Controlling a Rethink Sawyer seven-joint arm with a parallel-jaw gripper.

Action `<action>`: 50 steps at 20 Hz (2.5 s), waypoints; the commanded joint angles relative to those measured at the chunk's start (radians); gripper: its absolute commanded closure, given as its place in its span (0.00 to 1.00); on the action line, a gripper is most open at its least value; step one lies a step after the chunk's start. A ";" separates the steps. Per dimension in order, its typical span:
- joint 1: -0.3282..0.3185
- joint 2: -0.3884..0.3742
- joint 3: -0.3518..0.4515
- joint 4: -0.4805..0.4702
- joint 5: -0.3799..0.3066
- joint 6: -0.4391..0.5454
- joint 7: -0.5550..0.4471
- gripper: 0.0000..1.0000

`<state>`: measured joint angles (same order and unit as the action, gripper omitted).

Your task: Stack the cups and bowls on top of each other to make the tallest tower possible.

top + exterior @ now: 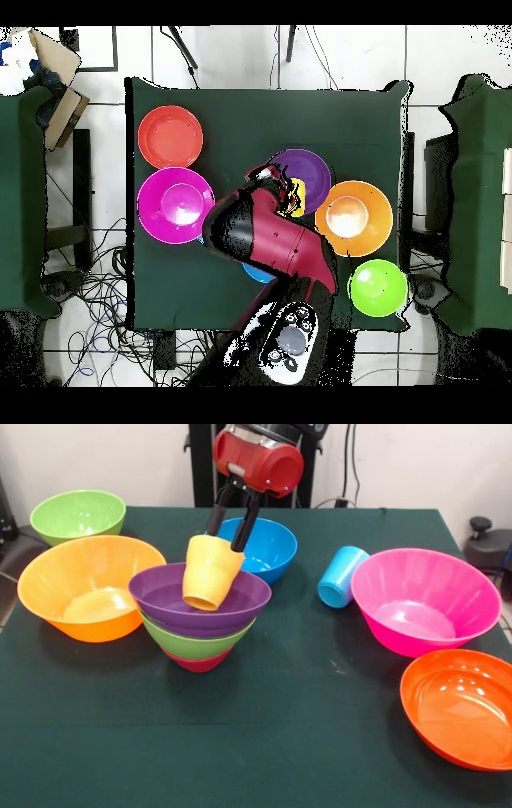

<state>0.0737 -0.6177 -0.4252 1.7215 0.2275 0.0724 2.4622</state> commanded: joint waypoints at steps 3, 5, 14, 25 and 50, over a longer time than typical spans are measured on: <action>0.007 0.009 0.144 0.135 0.000 0.016 0.134 0.00; 0.015 0.005 0.145 0.143 0.007 0.025 0.138 0.00; 0.041 0.044 0.103 0.141 -0.004 -0.060 0.137 0.00; 0.024 0.069 0.090 0.129 -0.036 -0.139 0.098 0.00; -0.018 0.075 0.118 0.115 -0.090 -0.208 0.053 0.00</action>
<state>0.0780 -0.6127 -0.4117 1.8261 0.2232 -0.0853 2.4622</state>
